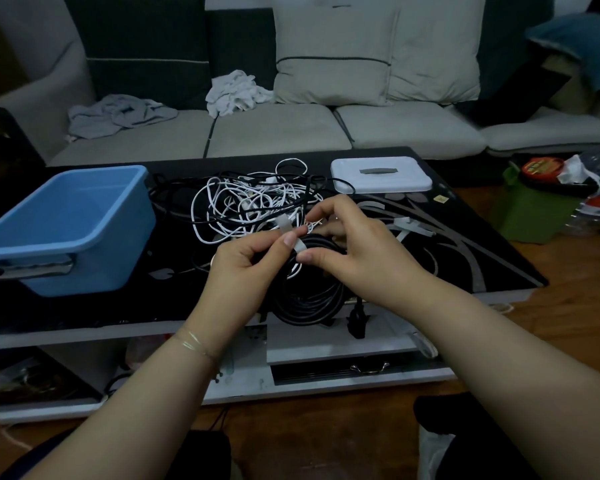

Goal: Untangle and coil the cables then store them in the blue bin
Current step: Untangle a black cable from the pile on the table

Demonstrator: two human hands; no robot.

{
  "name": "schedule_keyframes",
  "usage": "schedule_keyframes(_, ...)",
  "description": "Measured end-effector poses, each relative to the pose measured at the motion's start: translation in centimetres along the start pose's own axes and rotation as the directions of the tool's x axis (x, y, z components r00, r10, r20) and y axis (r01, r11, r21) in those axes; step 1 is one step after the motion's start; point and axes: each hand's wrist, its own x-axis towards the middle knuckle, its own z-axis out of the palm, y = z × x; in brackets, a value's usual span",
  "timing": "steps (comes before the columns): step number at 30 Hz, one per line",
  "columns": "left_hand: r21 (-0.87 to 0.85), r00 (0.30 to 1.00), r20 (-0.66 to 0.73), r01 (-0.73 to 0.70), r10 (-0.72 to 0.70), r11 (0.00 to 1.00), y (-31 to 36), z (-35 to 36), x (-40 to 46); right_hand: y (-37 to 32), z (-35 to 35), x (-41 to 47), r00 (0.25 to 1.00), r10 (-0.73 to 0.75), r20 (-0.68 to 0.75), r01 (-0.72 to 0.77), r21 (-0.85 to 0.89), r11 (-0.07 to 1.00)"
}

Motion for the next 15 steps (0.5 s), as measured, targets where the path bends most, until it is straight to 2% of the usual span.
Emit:
schedule_keyframes(7, 0.043, 0.995, 0.070, -0.077, 0.073, 0.996, -0.4, 0.1, 0.1, 0.2, -0.5, 0.0, 0.998, 0.055, 0.027, -0.057, 0.062, 0.996)
schedule_keyframes(11, 0.224, 0.978, 0.120, -0.192, 0.169, 0.955, -1.1, -0.3, 0.2, 0.2, -0.8, 0.0, 0.995, 0.087, 0.052, -0.093, 0.107, 0.990)
schedule_keyframes(15, 0.414, 0.952, 0.172, -0.303, 0.253, 0.858, -1.3, -0.6, 0.2, 0.6, -0.9, 0.1, 0.992, 0.106, 0.067, -0.116, 0.169, 0.979)
